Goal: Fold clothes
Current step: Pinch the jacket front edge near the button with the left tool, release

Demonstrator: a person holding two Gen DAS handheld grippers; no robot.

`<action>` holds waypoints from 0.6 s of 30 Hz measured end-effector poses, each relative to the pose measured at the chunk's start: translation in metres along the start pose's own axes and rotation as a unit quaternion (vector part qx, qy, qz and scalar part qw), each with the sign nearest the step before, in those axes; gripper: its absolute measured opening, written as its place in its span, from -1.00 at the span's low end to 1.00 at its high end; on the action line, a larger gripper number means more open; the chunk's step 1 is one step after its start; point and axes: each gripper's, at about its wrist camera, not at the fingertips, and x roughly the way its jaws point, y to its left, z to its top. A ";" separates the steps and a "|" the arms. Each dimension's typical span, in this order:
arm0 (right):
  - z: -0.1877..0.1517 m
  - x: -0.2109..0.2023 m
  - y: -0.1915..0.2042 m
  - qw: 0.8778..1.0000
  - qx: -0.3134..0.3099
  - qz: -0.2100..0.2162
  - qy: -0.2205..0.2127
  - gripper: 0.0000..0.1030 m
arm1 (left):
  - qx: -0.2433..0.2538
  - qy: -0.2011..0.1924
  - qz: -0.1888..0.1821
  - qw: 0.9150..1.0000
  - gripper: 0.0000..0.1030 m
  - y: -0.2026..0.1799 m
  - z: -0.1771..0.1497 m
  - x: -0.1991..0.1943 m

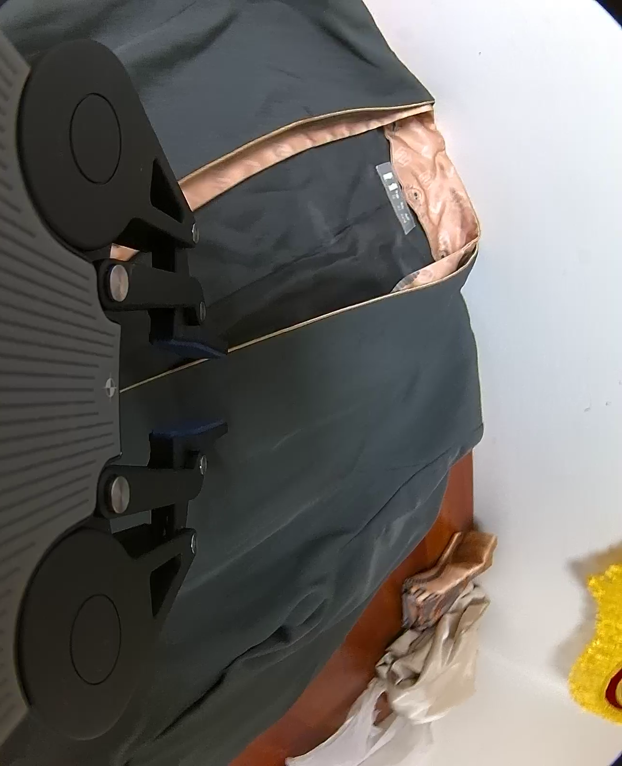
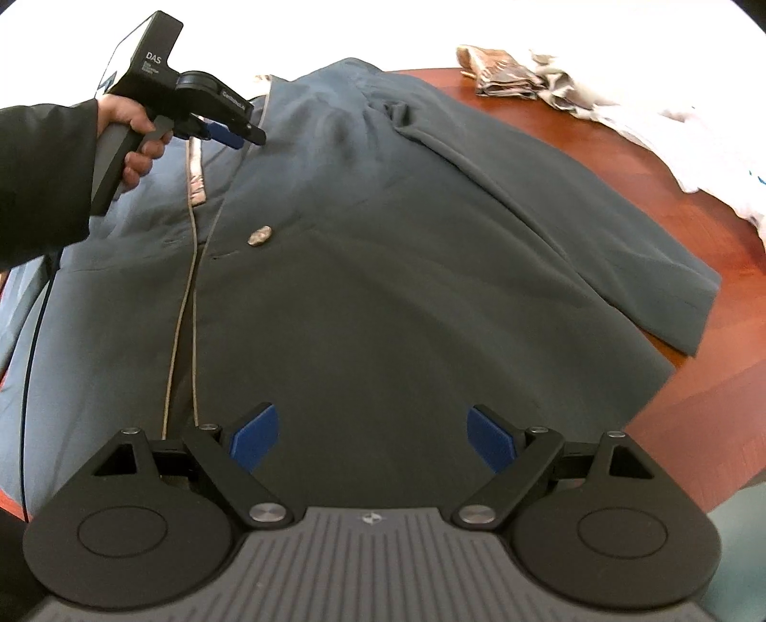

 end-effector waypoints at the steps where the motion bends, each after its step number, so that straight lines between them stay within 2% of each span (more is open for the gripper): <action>1: 0.000 0.000 -0.002 1.000 0.003 -0.001 0.000 0.76 | -0.001 0.001 0.001 1.000 -0.54 0.001 0.002 0.003; 8: -0.001 0.000 -0.015 1.000 0.017 -0.008 0.004 0.76 | -0.024 0.013 0.018 0.999 -0.55 0.012 0.012 0.021; 18: 0.006 0.008 -0.017 1.000 0.022 -0.010 0.011 0.76 | -0.025 0.009 0.017 1.000 -0.58 0.011 0.016 0.028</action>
